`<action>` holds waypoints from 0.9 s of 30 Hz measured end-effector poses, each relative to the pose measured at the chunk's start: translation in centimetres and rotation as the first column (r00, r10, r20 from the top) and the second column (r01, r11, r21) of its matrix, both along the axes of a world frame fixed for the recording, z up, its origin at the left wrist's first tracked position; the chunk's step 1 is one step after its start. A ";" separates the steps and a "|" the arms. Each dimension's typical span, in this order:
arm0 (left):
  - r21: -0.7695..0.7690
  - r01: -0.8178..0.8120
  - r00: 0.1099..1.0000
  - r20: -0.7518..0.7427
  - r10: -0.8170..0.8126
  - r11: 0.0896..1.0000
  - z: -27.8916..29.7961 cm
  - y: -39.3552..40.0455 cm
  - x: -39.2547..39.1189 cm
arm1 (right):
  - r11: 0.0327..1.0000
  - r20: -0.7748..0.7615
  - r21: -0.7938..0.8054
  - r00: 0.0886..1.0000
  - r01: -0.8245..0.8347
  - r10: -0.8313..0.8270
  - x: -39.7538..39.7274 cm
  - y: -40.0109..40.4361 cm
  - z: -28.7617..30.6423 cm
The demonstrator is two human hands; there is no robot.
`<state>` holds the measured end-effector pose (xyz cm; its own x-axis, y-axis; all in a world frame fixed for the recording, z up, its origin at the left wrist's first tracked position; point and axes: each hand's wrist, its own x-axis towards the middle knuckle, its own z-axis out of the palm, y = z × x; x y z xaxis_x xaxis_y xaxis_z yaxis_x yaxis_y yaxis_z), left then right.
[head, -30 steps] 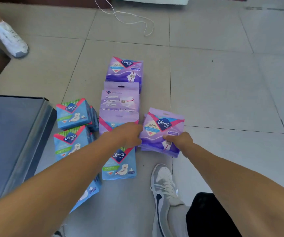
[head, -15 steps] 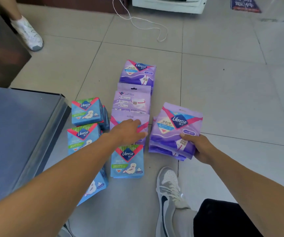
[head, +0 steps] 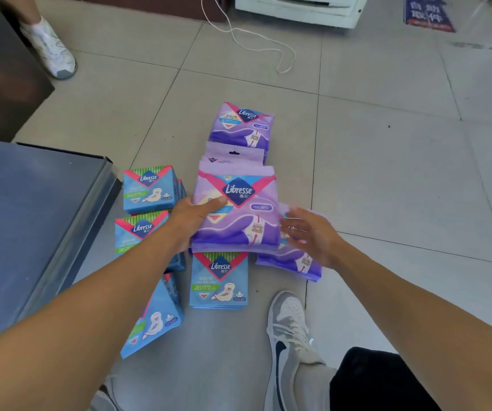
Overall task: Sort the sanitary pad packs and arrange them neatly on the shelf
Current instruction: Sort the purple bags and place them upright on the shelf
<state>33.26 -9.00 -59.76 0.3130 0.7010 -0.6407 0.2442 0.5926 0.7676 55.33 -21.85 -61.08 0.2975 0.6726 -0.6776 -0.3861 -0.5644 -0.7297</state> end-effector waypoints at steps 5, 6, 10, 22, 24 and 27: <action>0.021 -0.035 0.999 -0.031 0.035 0.999 -1.1 1.8 -2.0 | 0.883 0.531 -0.445 0.838 0.149 0.126 4.7 -1.1 -6.4; 0.018 -0.029 0.999 -0.038 0.030 0.999 -1.4 1.9 -2.2 | 0.862 0.509 -0.486 0.849 0.145 0.144 5.3 -1.3 -8.0; -0.006 -0.013 1.000 -0.025 0.013 1.000 -2.1 2.0 -2.2 | 0.874 0.397 -0.479 0.908 0.080 0.134 3.9 -0.9 -10.7; -0.018 0.043 0.999 -0.006 -0.043 0.999 -0.5 2.1 -1.6 | 0.877 0.472 -0.444 0.880 0.182 0.057 3.7 -1.3 -10.0; -0.013 0.036 0.999 -0.015 -0.036 0.999 -0.4 1.8 -1.7 | 0.883 0.472 -0.434 0.880 0.176 0.057 3.4 -1.5 -9.3; -0.003 0.024 0.999 -0.025 -0.024 1.000 -0.3 1.5 -1.8 | 0.910 0.442 -0.382 0.897 0.165 0.023 2.9 -1.6 -8.0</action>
